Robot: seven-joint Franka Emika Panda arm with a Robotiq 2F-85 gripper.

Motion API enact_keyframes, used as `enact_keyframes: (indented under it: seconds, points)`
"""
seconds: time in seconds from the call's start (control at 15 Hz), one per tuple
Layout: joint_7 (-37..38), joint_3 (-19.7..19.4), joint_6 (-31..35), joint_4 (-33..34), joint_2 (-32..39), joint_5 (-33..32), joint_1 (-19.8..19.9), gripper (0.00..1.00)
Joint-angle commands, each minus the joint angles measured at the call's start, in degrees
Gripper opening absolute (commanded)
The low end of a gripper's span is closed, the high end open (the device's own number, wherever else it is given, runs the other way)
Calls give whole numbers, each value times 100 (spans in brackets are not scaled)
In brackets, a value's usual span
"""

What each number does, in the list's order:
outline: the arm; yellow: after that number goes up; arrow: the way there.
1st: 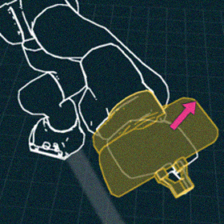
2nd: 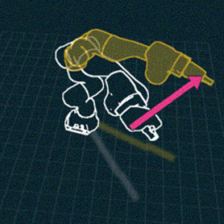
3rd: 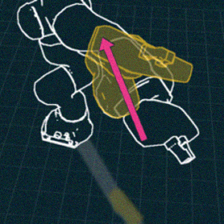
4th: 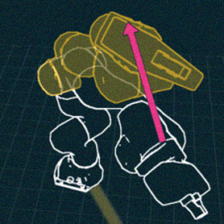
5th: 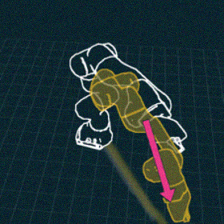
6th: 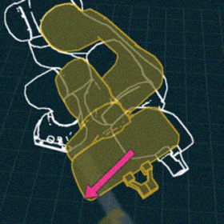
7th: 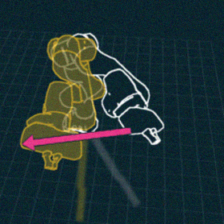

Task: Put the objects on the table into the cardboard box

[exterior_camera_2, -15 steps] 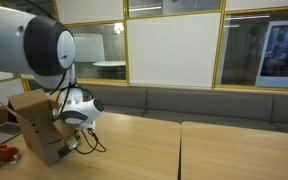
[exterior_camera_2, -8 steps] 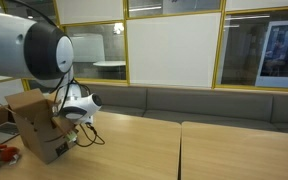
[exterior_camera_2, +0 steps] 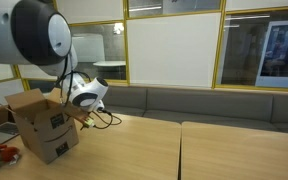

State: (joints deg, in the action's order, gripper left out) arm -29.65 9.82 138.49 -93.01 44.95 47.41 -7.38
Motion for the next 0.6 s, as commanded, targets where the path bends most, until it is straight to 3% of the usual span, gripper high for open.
enact_keyframes:
  seconds: [0.0, 0.27, 0.53]
  points:
    - [352, -313, 251, -847, -996, -1098, 107, 100]
    - [651, -509, 307, -1570, -1865, -2465, 482, 100]
    - [454, -628, -68, -2141, -2697, -3335, 953, 100]
